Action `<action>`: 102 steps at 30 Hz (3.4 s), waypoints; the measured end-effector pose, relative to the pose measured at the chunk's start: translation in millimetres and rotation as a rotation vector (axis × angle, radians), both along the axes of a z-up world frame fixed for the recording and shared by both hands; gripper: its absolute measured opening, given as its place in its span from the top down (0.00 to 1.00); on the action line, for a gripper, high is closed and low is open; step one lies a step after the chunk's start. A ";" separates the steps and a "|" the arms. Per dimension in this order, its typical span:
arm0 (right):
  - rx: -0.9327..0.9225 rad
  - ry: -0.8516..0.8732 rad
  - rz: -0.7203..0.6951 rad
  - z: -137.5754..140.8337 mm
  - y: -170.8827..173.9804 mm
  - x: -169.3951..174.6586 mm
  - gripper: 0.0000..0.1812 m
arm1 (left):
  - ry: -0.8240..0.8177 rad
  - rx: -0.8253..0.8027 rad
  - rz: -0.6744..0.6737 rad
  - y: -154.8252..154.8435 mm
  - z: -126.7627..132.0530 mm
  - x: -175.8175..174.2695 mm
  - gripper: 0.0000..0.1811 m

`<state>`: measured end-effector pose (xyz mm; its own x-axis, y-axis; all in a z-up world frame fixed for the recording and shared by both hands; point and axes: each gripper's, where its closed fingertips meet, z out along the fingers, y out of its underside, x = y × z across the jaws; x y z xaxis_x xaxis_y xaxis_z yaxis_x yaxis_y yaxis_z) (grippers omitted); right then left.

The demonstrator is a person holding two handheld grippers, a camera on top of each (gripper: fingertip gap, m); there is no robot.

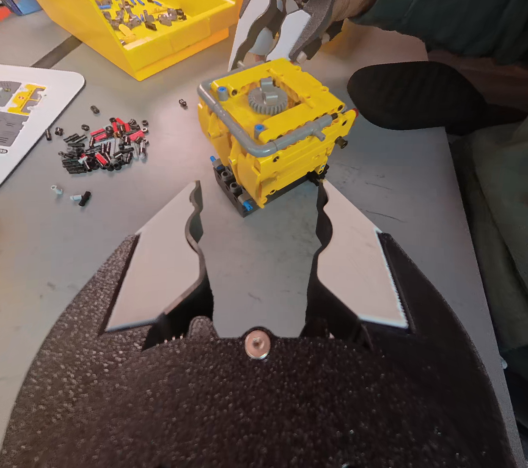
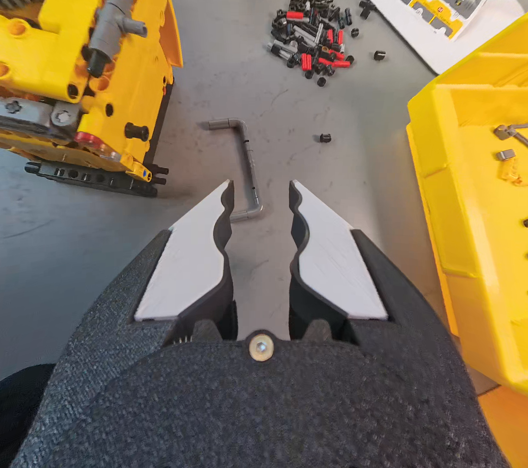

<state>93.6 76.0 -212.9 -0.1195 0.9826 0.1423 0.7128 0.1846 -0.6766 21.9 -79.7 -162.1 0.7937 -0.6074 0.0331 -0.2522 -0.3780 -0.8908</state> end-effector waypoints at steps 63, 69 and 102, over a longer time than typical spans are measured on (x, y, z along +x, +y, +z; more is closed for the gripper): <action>-0.100 -0.176 0.113 -28.6 -2.7 -17.7 0.91 | -0.110 -0.030 -0.165 -13.8 -25.9 36.0 0.66; -0.105 -0.116 0.148 -23.6 -4.5 -21.4 0.97 | -0.102 -0.046 -0.210 -16.4 -28.6 49.1 0.70; 0.064 0.084 0.480 82.4 -65.4 -71.8 0.96 | -0.247 0.270 0.002 57.4 42.7 -2.5 0.79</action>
<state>21.8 10.7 -130.5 -0.5421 0.8086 0.2287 0.4808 0.5216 -0.7048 19.4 -22.3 -119.4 0.7827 -0.6192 0.0622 -0.0170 -0.1212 -0.9925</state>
